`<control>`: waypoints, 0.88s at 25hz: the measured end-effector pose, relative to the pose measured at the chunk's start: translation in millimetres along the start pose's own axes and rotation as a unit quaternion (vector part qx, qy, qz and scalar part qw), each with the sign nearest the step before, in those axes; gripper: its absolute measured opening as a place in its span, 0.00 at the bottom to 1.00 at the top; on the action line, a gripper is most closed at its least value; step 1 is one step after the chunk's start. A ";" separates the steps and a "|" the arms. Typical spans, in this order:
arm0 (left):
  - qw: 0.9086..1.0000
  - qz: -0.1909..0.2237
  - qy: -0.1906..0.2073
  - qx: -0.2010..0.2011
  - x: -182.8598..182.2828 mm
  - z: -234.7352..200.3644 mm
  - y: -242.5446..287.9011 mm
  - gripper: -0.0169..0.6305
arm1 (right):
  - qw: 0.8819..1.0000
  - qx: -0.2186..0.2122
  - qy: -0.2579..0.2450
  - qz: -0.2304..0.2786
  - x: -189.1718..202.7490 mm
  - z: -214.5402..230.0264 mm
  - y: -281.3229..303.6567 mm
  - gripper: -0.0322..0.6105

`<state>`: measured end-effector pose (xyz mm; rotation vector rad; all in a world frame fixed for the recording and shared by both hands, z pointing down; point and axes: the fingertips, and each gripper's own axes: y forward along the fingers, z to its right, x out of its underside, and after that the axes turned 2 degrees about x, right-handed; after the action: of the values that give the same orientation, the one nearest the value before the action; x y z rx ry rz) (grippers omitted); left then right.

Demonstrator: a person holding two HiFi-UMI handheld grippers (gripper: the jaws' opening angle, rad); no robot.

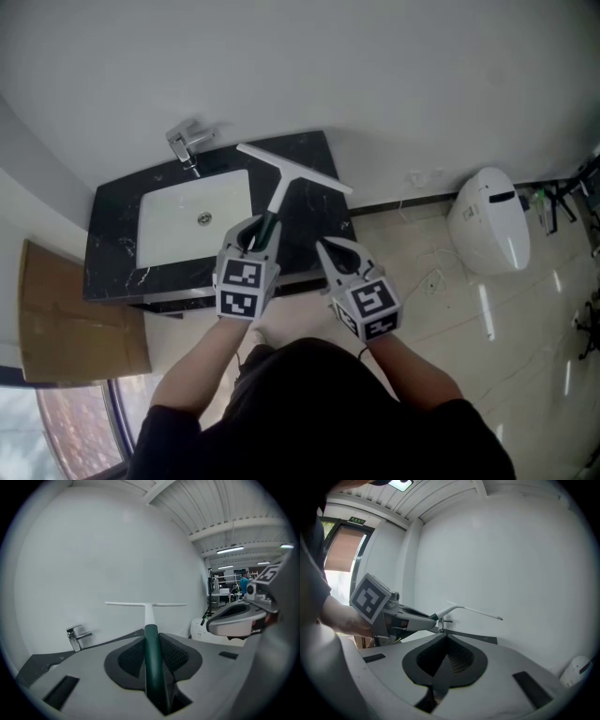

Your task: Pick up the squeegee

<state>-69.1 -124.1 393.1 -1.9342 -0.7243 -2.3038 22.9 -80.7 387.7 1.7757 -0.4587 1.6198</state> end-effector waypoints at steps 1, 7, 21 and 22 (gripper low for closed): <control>1.000 0.004 0.003 0.003 -0.9 1.2 -8.5 0.18 | 1.000 -0.001 0.001 0.002 -0.8 -4.5 -1.3 0.06; 1.000 0.017 0.013 0.023 4.7 -2.7 -42.6 0.18 | 1.000 0.007 -0.021 0.006 1.7 -26.5 2.0 0.06; 0.998 0.029 0.006 0.051 11.7 -33.9 -65.3 0.18 | 0.999 0.024 -0.020 0.007 -15.9 -65.5 24.8 0.06; 0.998 0.029 0.005 0.053 12.0 -33.9 -65.0 0.18 | 0.999 0.025 -0.019 0.009 -18.5 -66.8 25.4 0.06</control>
<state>-124.3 -76.1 379.9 -1.8722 -0.7631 -2.1930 -45.7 -56.3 375.5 1.8456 -0.4559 1.6252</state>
